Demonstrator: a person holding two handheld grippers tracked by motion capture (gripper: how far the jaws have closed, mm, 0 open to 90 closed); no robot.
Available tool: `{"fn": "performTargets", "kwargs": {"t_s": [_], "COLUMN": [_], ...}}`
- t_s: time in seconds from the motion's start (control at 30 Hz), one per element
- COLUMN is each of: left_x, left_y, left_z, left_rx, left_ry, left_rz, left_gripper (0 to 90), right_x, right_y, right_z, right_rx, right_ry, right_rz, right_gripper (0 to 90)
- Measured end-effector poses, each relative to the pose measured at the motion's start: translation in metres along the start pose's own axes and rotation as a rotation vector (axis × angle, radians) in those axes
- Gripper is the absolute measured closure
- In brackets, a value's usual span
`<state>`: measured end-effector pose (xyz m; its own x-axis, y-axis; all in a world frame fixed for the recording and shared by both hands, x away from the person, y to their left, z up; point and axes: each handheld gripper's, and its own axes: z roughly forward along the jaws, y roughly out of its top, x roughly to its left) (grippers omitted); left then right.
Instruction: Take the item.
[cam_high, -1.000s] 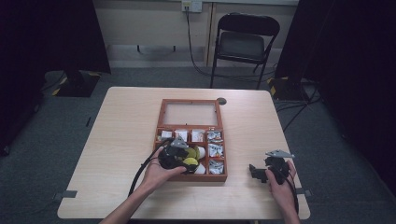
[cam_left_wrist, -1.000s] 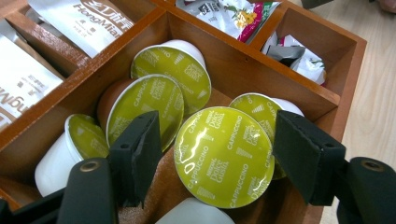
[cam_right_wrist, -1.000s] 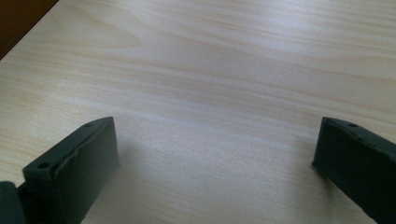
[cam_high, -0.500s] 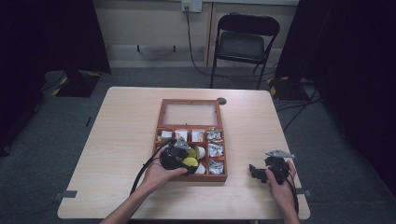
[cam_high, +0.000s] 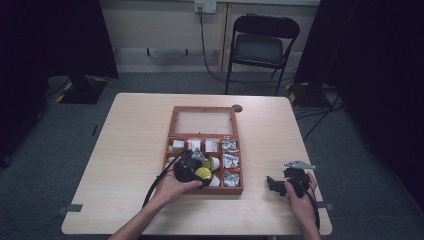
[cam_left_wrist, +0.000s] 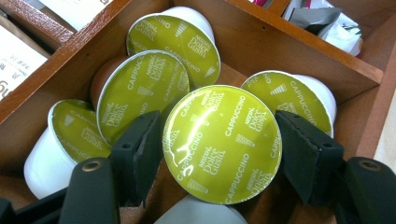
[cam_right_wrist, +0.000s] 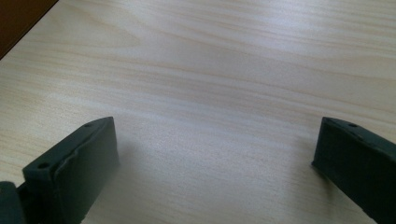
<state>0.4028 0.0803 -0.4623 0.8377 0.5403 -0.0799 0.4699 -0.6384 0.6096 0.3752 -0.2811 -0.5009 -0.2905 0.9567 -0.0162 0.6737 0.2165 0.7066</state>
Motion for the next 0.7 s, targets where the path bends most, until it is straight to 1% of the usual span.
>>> {"fn": "performTargets", "kwargs": {"t_s": [0.07,0.1,0.17,0.27,0.43,0.5,0.6,0.7], "left_x": [0.0005,0.0004,0.0003,-0.0009,-0.0005,-0.0005,0.0023,0.0031], "left_y": [0.0004,0.0011,0.0018,0.0014,0.0013,0.001,0.0003,-0.0002], "left_z": [0.0003,0.0019,0.0021,0.0023,0.002,0.0017,-0.0001,-0.0007], "left_rx": [0.008,0.02,0.032,0.034,0.028,0.022,0.004,-0.005], "left_ry": [0.003,0.01,0.02,0.025,0.024,0.021,-0.012,-0.018], "left_rz": [-0.002,-0.015,-0.008,-0.001,-0.006,-0.006,-0.016,-0.023], "left_gripper": [33.3,33.6,34.6,35.3,37.5,37.6,37.7,37.7], "right_x": [0.0001,0.0001,0.0,0.0001,0.0001,0.0001,0.0,0.0001], "right_y": [0.0,0.0,0.0,0.0,0.0,0.0,0.0,0.0], "right_z": [0.0,0.0,-0.0001,-0.0001,0.0,0.0,-0.0001,0.0], "right_rx": [0.0,0.001,0.001,0.001,0.0,0.0,0.001,0.0], "right_ry": [0.0,0.0,0.0,0.0,0.0,0.0,0.0,0.0], "right_rz": [0.001,0.001,0.001,0.001,0.001,0.001,0.0,0.001], "right_gripper": [0.0,0.0,0.0,0.0,0.0,0.0,0.0,0.0]}}
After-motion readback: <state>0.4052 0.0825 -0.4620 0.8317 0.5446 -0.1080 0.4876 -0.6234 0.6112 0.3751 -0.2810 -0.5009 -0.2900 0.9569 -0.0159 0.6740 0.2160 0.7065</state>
